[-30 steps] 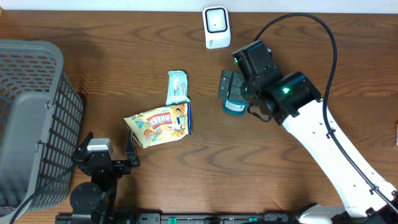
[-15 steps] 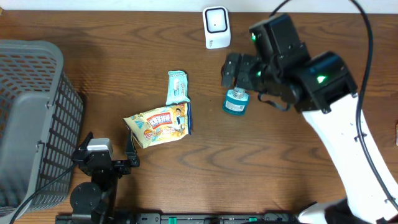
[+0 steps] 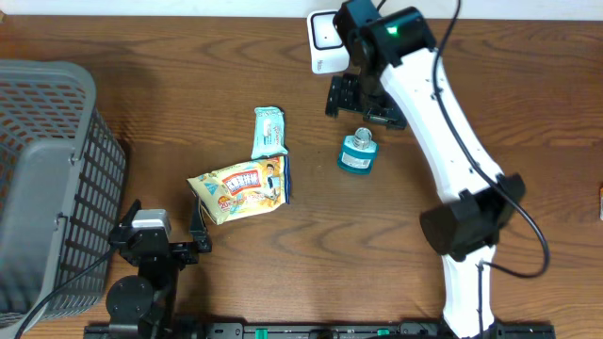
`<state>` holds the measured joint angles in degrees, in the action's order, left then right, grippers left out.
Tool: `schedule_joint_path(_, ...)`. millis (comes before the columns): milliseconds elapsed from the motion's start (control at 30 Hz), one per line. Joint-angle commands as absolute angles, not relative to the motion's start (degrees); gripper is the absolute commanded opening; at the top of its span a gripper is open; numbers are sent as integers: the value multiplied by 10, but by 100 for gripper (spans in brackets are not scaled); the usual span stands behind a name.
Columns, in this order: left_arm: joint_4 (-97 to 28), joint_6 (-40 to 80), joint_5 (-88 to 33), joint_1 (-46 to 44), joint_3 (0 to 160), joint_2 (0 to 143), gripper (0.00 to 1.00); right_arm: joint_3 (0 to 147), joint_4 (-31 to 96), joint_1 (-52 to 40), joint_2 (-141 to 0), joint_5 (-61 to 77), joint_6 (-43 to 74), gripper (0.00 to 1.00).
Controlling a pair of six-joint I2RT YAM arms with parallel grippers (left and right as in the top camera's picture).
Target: Scan the item barcode
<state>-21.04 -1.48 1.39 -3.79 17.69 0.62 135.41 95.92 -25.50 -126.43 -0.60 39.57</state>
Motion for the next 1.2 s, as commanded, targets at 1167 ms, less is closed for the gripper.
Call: schedule_joint_path(1167, -210, -12, 6, -36, 177, 3, 98, 1312, 973, -266, -1281, 12, 397, 99)
